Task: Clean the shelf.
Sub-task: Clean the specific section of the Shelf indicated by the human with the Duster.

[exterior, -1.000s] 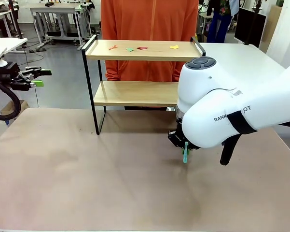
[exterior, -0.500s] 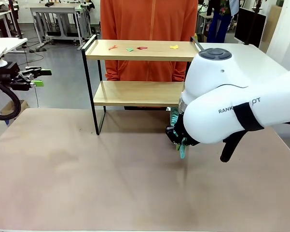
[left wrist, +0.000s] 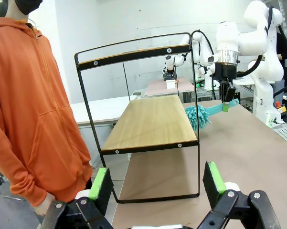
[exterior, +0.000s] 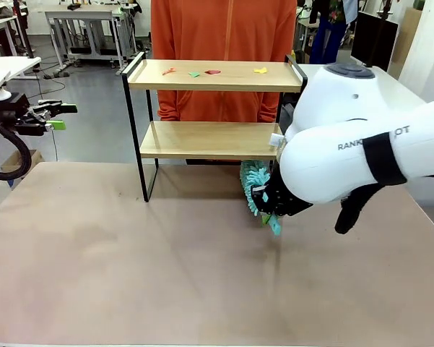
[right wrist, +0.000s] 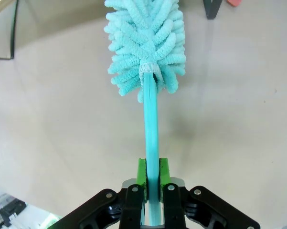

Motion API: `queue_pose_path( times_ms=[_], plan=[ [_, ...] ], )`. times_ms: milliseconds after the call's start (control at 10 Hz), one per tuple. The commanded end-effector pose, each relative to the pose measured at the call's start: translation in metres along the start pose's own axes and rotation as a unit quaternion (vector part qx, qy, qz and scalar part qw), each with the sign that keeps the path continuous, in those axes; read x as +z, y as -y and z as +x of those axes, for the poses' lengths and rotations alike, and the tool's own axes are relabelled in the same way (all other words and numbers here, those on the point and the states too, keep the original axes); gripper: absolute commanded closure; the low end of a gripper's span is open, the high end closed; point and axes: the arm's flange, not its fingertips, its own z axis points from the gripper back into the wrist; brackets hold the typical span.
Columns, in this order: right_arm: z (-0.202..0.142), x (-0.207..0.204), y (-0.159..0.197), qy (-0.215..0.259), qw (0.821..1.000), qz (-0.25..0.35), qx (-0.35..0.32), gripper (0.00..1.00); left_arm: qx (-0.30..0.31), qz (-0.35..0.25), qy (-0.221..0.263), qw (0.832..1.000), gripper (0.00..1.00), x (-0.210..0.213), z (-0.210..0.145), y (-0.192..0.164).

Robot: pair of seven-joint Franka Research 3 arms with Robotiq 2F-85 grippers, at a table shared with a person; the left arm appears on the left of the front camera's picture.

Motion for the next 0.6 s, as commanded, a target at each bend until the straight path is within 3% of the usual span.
queue_pose_path(
  times_ms=[0, 200, 500],
  plan=[
    [-0.016, 0.021, 0.037, 0.015, 0.997, 0.04, 0.058, 0.87, -0.006, -0.004, -0.009, 1.0, 0.0, -0.001, 0.002, 0.003],
    [-0.032, 0.042, 0.059, 0.028, 0.996, 0.04, 0.078, 0.87, -0.006, -0.004, -0.009, 1.0, 0.0, -0.001, 0.002, 0.003],
    [-0.039, 0.063, 0.078, 0.0, 0.984, 0.094, 0.15, 0.87, -0.006, -0.004, -0.009, 1.0, 0.0, -0.001, 0.002, 0.003]
  ],
)
